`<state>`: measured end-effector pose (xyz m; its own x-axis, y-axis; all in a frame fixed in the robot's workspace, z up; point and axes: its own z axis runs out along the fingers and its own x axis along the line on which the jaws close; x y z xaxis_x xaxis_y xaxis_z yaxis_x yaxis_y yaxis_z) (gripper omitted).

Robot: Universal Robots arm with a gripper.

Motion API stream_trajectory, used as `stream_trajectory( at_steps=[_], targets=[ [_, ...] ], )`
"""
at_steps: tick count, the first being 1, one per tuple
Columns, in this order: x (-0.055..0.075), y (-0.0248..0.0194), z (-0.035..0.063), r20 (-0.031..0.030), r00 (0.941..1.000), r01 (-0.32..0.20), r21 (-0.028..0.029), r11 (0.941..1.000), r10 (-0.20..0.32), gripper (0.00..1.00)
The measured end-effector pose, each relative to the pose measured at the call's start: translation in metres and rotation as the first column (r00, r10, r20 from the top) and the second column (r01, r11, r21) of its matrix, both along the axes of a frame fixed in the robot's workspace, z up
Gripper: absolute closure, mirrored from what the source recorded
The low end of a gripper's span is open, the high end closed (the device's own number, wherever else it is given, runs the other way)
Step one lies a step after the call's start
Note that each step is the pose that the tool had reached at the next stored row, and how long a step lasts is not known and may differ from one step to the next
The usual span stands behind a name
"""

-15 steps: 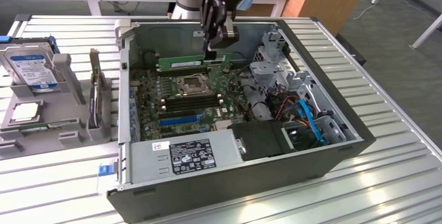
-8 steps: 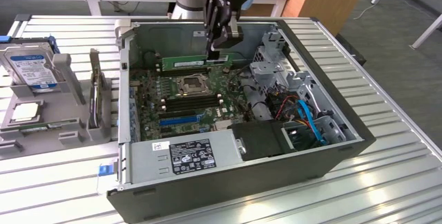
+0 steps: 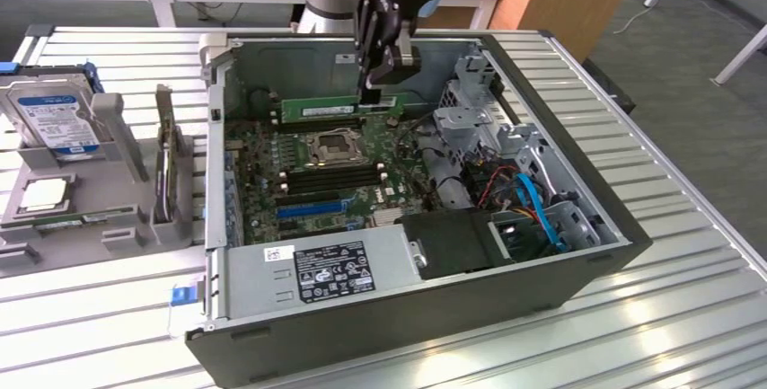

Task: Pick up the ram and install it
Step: 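Pick up the ram and move it above insertion slot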

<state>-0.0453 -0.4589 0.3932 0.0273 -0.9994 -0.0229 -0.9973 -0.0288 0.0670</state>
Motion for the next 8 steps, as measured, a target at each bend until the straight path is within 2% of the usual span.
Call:
stream_trajectory(
  at_steps=[8],
  targets=[
    [0.0000, 0.0002, -0.0007, 0.0002, 0.9999, 0.014, 0.0006, 0.9999, -0.014, 0.88]
  ],
)
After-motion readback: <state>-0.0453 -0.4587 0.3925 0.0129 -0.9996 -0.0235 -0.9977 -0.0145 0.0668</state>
